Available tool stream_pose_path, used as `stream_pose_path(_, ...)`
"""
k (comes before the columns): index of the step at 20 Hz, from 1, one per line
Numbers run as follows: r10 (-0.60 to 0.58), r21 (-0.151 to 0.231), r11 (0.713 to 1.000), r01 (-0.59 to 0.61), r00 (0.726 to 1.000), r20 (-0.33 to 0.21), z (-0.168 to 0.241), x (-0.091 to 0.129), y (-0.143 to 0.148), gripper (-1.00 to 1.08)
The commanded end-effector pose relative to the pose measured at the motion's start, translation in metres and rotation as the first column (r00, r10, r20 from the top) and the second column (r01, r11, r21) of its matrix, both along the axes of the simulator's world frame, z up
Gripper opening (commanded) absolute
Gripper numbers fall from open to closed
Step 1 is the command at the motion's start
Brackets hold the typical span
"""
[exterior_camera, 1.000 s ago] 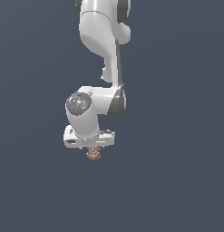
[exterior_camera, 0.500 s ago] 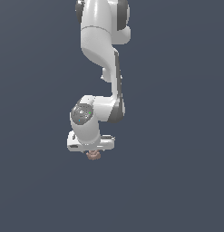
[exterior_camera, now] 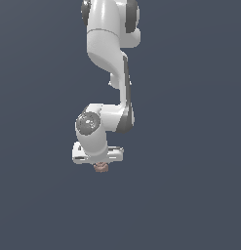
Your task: Pick up the object and move it to a goal position.
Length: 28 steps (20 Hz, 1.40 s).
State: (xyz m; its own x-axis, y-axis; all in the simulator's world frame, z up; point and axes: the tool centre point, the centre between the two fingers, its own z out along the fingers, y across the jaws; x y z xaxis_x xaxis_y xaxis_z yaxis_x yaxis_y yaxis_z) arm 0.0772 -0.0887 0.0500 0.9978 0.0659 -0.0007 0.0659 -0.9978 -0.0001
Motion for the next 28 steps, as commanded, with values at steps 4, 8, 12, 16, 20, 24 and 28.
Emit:
stream_pose_path(4, 0.000, 0.000, 1.000, 0.000, 1.000, 0.000, 0.000, 0.000, 0.000, -1.00)
stream_pose_path(8, 0.000, 0.000, 1.000, 0.000, 1.000, 0.000, 0.001, -0.002, -0.002, -1.00)
stream_pose_path(12, 0.000, 0.000, 1.000, 0.000, 1.000, 0.000, 0.002, -0.010, -0.009, -1.00)
stream_pose_path(16, 0.000, 0.000, 1.000, 0.000, 1.000, 0.000, 0.004, -0.023, -0.021, -1.00)
stream_pose_path(20, 0.000, 0.000, 1.000, 0.000, 1.000, 0.000, 0.008, -0.042, -0.040, -1.00)
stream_pose_path(24, 0.000, 0.000, 1.000, 0.000, 1.000, 0.000, 0.011, -0.062, -0.059, -1.00)
stream_pose_path(28, 0.000, 0.000, 1.000, 0.000, 1.000, 0.000, 0.014, -0.076, -0.074, -1.00)
